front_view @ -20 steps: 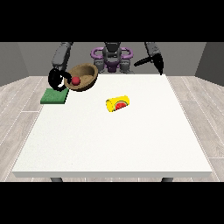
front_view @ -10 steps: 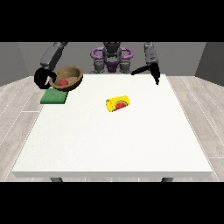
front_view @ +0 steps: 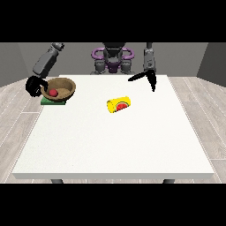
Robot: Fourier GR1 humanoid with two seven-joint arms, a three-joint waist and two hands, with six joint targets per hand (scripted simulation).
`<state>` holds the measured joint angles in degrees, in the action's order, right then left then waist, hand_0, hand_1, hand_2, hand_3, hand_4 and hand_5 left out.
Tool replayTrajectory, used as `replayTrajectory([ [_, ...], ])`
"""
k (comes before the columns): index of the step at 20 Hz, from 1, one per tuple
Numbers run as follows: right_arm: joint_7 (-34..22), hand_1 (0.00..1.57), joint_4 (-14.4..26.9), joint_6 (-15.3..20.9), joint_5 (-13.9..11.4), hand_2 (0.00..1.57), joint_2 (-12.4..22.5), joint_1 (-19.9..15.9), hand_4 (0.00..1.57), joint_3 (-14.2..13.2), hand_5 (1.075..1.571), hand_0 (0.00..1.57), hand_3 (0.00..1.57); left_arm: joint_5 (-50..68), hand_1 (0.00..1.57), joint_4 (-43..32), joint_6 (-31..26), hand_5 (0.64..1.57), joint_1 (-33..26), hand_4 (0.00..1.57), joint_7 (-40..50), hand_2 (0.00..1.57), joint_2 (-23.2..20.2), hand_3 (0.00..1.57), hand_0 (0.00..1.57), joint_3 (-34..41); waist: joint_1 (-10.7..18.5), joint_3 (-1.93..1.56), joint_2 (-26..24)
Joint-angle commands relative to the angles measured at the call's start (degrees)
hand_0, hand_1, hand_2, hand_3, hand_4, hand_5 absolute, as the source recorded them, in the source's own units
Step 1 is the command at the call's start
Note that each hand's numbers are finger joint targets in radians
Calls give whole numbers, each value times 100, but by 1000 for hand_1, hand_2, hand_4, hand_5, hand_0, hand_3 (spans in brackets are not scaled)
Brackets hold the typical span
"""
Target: Pick the cup and pour the ball into the bowl, then pick the bowl and place it on the pad
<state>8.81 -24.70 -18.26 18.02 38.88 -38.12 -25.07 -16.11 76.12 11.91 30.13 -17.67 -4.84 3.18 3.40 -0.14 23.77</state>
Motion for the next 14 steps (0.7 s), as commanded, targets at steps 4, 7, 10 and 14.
replayTrajectory([
  [4, 584, 1571, 373, -153, -156, 1571, 605, -207, 1035, -101, 1569, 1571, 0, -124, 0, 1068, -60, 1563, 100, 0, 526, 0, -185, 0, 0, -132, 119, -4, 628],
  [7, 611, 1571, 368, -62, -249, 1571, 660, -349, 1034, -33, 1569, 1571, 0, -232, 0, 1111, 84, 1564, 161, 0, 508, 0, -84, 0, 0, -195, -37, 2, 759],
  [10, 590, 1571, 435, -151, -314, 1571, 708, -337, 1031, 28, 1571, 1571, 436, -210, 0, 1226, 86, 1563, -71, 0, 558, 0, -20, 0, 0, -225, -38, 5, 596],
  [14, 60, 1571, 784, -407, 36, 1571, 770, -453, 836, -252, 1569, 1571, 0, -293, 0, 1478, 68, 1565, -422, 0, 830, 0, 133, 0, 0, -456, -55, 5, 208],
])
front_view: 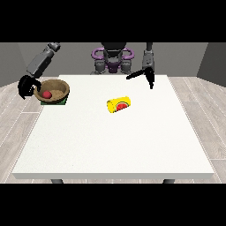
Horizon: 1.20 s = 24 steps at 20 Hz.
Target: Pick the cup and pour the ball into the bowl, then pick the bowl and place it on the pad
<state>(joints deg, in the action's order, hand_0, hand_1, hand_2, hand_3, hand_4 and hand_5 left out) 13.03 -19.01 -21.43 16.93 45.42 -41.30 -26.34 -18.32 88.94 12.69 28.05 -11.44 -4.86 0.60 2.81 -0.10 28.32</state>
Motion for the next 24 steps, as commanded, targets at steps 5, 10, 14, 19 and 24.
replayTrajectory([
  [5, -325, 1571, 235, -261, 183, 1571, 123, -6, 739, -132, 1570, 1571, 489, 198, 0, 292, -221, 1566, -305, 0, 220, 0, 27, 0, 0, -41, 34, 3, -252],
  [10, -300, 1571, 155, -233, -109, 1571, 148, 100, 711, 148, 1570, 1571, 927, 260, 0, 365, -340, 1566, -105, 0, 395, 0, -153, 0, 0, 114, -25, 3, -227],
  [14, -118, 1571, 134, 194, -416, 1571, 123, 72, 675, 361, 1558, 1571, 1207, 146, 0, 694, -270, 1565, -162, 0, 549, 0, 24, 0, 0, -135, 176, 0, -35],
  [19, -434, 751, 307, 402, -463, 473, 805, 53, 0, 267, 1514, 751, 739, 241, 0, 978, -422, 1565, -147, 0, 629, 0, -219, 0, 0, 31, 110, -1, 104],
  [24, -379, 0, 266, 570, -555, 405, 895, -53, 0, 303, 1487, 0, 238, 107, 0, 1232, -246, 1565, -556, 0, 434, 0, 22, 0, 0, -205, 95, 1, 196],
])
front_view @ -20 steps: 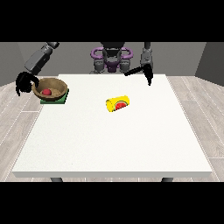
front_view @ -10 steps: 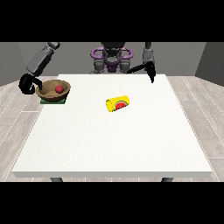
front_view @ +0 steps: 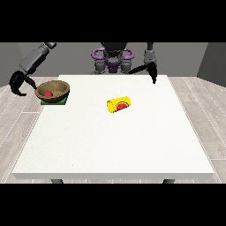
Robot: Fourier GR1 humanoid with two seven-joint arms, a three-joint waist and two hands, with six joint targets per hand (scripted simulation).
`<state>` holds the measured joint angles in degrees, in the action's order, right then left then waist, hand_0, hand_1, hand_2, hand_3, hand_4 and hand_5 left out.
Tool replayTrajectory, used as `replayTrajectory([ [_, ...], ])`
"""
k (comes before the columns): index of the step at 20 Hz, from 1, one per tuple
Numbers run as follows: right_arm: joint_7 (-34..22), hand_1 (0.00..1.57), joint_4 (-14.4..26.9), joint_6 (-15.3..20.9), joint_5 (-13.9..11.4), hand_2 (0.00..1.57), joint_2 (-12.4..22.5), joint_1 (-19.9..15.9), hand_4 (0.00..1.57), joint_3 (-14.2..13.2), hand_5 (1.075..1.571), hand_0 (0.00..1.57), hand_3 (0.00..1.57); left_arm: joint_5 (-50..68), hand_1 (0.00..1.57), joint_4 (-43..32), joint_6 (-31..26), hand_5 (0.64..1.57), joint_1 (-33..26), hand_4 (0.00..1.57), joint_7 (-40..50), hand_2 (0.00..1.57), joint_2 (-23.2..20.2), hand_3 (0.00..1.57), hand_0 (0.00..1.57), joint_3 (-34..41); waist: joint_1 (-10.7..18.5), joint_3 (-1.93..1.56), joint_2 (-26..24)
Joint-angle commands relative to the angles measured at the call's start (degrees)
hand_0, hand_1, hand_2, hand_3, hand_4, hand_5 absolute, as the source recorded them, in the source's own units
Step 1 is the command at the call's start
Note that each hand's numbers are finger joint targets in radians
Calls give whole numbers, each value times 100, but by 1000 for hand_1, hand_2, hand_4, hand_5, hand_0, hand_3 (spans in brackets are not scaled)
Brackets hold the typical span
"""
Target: Pick the cup and pour the ball into the bowl, then pick the bowl and place it on the pad
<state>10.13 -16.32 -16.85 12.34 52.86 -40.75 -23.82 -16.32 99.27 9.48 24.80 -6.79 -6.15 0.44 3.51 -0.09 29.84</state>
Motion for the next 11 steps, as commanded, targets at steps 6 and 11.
replayTrajectory([
  [6, -200, 0, -25, 192, -100, 325, 33, -176, 0, 61, 1495, 0, 238, -143, 0, 197, 124, 1569, -319, 0, 203, 0, 276, 0, 0, -268, -101, 3, -250],
  [11, -959, 0, -192, -970, 203, 189, 689, -560, 0, -84, 1503, 0, 288, -41, 0, -499, 87, 1569, -100, 0, 300, 0, 215, 0, 0, -14, -398, 12, -846],
])
